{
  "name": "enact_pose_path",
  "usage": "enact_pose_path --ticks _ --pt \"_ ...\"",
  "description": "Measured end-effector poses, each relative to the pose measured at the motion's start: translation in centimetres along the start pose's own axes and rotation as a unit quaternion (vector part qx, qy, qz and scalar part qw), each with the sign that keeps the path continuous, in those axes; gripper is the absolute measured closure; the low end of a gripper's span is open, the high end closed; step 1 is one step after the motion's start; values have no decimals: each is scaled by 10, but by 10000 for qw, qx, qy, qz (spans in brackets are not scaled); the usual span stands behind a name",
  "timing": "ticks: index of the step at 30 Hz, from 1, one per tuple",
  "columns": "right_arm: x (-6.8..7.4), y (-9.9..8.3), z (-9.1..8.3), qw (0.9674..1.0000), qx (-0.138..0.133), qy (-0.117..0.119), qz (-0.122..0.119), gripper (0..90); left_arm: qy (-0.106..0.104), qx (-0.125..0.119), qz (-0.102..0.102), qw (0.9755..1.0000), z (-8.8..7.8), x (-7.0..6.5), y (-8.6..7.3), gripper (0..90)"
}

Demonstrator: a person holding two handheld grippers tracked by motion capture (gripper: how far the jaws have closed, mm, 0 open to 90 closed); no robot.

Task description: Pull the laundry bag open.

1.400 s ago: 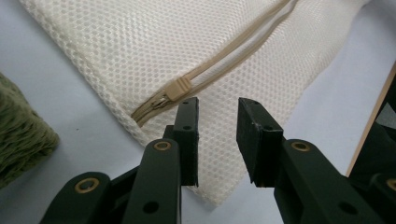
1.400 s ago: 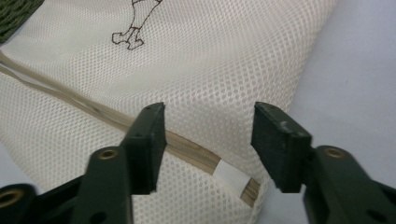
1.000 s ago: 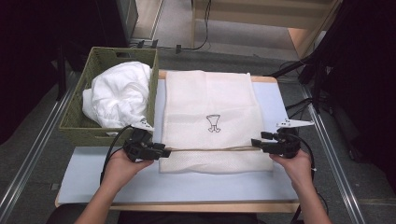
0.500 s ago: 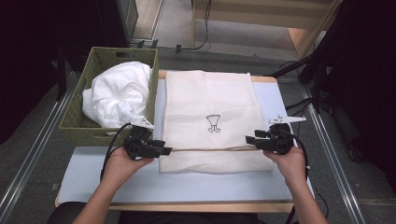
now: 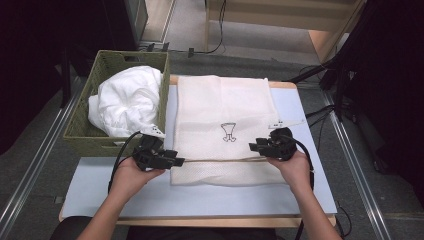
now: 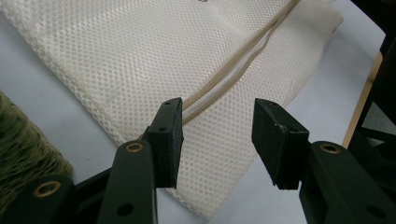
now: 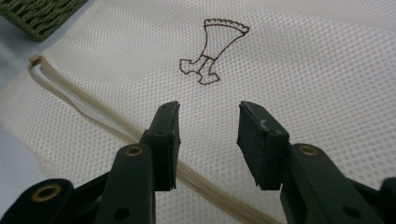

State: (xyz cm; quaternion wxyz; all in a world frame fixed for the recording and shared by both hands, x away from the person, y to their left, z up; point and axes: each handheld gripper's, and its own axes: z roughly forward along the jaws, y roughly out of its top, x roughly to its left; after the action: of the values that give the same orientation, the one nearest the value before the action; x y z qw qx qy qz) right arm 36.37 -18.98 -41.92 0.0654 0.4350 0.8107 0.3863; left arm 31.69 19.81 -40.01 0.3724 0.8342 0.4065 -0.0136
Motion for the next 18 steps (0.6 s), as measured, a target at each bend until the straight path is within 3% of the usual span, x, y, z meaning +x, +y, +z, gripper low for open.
enact_pose_path --ticks 5,13,18 --pt "8 2 14 10000 2 38 -79 629 -3 14 30 10000 0 0 0 538" --pt "18 2 30 9989 161 450 -29 900 11 9 22 10000 0 -2 -3 538" --pt "20 3 43 9972 381 641 112 900 13 -12 -14 10000 -1 -2 -5 538"
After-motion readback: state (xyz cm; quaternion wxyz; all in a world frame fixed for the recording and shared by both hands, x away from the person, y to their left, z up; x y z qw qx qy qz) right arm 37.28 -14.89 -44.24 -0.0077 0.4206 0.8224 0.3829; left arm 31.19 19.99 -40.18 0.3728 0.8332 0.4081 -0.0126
